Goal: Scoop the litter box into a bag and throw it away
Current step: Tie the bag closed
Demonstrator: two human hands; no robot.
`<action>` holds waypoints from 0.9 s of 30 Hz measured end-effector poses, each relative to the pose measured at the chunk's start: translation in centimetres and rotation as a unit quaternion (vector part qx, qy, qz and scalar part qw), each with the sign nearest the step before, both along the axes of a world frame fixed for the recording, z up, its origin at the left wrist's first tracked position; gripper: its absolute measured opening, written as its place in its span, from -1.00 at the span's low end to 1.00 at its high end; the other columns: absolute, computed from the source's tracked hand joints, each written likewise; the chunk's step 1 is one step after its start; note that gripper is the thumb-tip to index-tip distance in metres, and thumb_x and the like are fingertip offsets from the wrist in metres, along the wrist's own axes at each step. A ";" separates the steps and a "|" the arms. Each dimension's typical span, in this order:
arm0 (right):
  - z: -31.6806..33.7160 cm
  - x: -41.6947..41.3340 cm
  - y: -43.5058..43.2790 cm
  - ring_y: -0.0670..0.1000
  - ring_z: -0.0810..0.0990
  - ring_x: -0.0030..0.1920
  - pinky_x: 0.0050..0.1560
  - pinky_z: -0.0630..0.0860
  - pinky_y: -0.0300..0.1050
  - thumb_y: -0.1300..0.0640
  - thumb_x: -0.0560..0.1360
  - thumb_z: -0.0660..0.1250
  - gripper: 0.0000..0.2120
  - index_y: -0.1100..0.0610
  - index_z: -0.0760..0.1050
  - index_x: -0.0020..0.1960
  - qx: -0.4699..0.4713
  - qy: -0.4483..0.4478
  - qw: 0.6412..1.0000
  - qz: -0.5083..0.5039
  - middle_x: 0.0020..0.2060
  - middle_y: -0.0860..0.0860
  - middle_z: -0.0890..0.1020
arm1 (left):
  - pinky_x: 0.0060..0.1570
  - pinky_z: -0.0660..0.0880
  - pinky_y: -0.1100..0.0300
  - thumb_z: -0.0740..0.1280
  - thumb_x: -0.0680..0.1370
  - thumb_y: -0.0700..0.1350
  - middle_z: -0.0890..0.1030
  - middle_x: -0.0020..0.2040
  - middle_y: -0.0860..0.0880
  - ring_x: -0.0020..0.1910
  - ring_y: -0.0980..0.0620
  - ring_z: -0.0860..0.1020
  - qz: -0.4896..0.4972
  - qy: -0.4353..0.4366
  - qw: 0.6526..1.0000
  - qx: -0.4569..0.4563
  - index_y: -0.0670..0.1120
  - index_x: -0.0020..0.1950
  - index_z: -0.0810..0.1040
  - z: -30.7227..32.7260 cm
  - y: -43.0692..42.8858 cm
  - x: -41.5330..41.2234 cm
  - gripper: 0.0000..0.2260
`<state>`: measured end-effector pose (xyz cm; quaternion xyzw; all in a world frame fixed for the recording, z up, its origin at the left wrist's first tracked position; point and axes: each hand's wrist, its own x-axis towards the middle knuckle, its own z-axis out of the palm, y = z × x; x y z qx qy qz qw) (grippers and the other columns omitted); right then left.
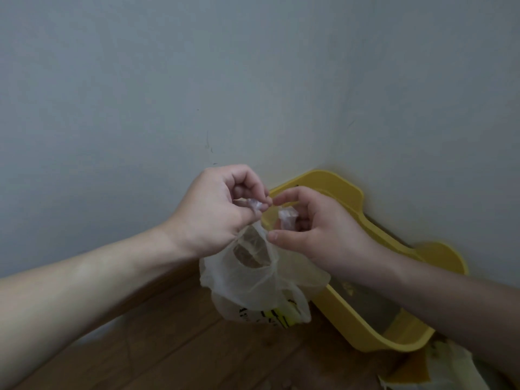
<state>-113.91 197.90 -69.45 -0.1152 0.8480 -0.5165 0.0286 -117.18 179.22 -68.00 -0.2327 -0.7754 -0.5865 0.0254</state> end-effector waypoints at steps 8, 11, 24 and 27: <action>-0.2 0.0 -1.2 -0.04 0.60 -0.39 -0.26 0.60 0.05 0.05 0.41 0.53 -0.83 0.10 0.62 -0.07 -0.008 -0.050 0.999 -0.018 -0.37 0.07 0.64 | -0.04 0.59 0.06 0.40 0.41 -0.52 0.67 -0.25 0.03 -0.10 -0.03 0.68 -0.007 -0.069 0.995 0.075 0.02 -0.32 0.56 -0.3 1.2 -0.2 -0.58; -0.5 0.0 -1.5 -0.03 0.55 -0.42 -0.30 0.52 -0.03 0.12 0.46 0.49 -0.88 0.16 0.62 -0.18 -0.027 -0.064 0.997 -0.024 -0.43 0.05 0.58 | 0.01 0.60 -0.05 0.44 0.40 -0.47 0.68 -0.22 0.02 -0.06 -0.10 0.67 -0.015 -0.072 0.994 0.082 -0.02 -0.25 0.55 -0.8 1.3 -0.4 -0.66; 0.6 -0.4 -0.8 -0.03 0.56 -0.41 -0.31 0.53 -0.18 0.18 0.51 0.42 -0.86 0.27 0.62 -0.12 -0.120 -0.086 0.988 -0.049 -0.35 0.12 0.65 | 0.08 0.60 0.12 0.59 0.33 0.07 0.63 0.18 0.17 0.08 0.16 0.63 0.004 -0.037 0.977 -0.210 0.13 0.31 0.55 -3.2 -0.5 0.3 -0.44; 0.6 -0.4 -0.9 0.00 0.56 -0.39 -0.27 0.54 -0.14 0.19 0.51 0.42 -0.86 0.28 0.61 -0.11 -0.124 -0.086 0.987 -0.048 -0.34 0.14 0.65 | -0.12 0.59 0.13 0.51 0.45 0.01 0.70 -0.11 0.15 -0.16 0.19 0.64 -0.002 -0.008 0.986 -0.166 0.08 0.04 0.70 -3.9 -0.2 0.4 -0.83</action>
